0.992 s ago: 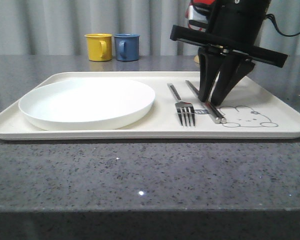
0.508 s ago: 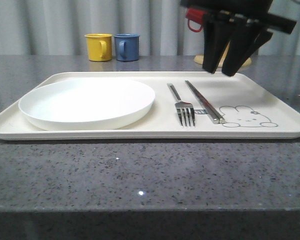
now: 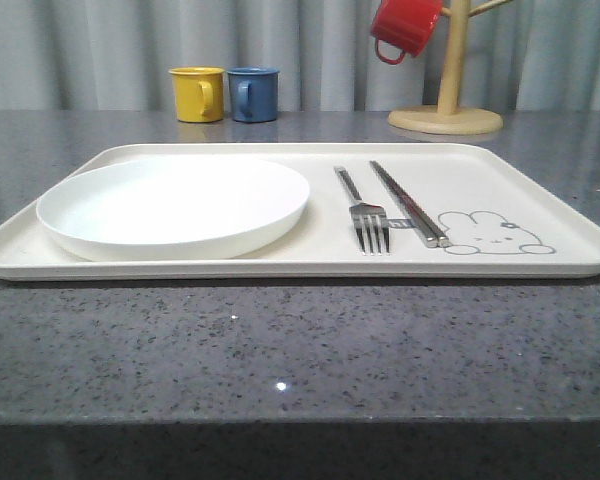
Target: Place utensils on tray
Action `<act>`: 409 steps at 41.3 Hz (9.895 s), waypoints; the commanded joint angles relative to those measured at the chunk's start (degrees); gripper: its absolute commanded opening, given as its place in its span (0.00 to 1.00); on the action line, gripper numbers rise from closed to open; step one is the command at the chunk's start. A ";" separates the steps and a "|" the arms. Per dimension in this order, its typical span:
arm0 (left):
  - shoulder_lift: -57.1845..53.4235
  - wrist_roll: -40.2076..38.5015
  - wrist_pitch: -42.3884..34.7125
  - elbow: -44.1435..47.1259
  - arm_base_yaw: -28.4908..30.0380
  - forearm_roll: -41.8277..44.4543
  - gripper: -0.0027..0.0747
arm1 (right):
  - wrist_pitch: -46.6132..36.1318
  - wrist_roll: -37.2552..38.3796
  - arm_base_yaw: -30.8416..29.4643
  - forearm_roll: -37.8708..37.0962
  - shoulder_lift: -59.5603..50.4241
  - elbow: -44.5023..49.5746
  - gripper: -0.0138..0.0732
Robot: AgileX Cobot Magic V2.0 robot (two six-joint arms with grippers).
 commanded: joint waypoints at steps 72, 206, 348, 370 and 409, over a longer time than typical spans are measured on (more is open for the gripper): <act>0.09 -0.48 -4.08 -1.50 -0.44 -0.43 0.51 | 1.06 -3.94 -0.82 4.26 7.37 -9.62 0.20; 0.09 -0.48 -4.08 -1.50 -0.44 -0.43 0.51 | -7.53 -3.16 21.14 7.85 -51.83 20.20 0.44; -37.37 -0.37 -52.46 46.38 28.51 -0.57 0.01 | -6.98 -3.16 21.14 7.85 -51.83 20.20 0.08; -37.37 -0.37 -52.46 46.38 28.51 -0.57 0.01 | -6.98 -3.16 21.14 7.85 -51.83 20.20 0.08; -37.37 -0.37 -52.46 46.38 28.51 -0.57 0.01 | -64.23 -3.20 6.74 6.71 -90.40 73.34 0.08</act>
